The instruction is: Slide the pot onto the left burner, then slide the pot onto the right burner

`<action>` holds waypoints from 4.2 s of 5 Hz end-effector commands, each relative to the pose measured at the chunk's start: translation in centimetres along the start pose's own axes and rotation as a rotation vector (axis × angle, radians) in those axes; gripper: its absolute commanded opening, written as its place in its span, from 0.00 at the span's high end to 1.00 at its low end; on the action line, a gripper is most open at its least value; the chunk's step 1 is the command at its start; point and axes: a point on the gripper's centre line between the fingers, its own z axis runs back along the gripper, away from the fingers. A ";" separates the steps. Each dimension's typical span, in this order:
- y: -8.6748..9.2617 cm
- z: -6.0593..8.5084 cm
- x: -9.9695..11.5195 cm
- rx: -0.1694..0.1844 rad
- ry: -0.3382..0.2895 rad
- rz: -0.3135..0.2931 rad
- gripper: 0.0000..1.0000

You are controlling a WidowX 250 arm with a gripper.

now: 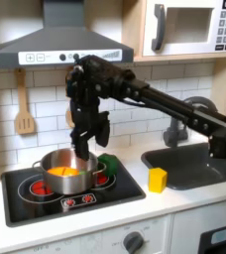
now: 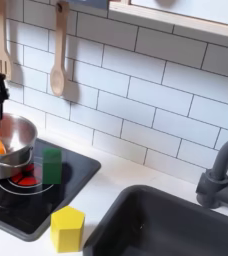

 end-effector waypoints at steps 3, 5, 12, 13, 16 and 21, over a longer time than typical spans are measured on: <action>1.1 -2.4 1.7 0.065 0.046 0.068 0.00; 0.1 -3.2 2.7 0.069 0.051 0.058 0.00; -0.9 -6.3 5.5 0.112 0.079 0.078 0.00; -0.8 -6.8 5.3 0.127 0.085 0.074 0.00; -0.6 -8.2 5.1 0.151 0.109 0.061 0.00; 0.4 -7.8 5.8 0.146 0.126 0.091 0.00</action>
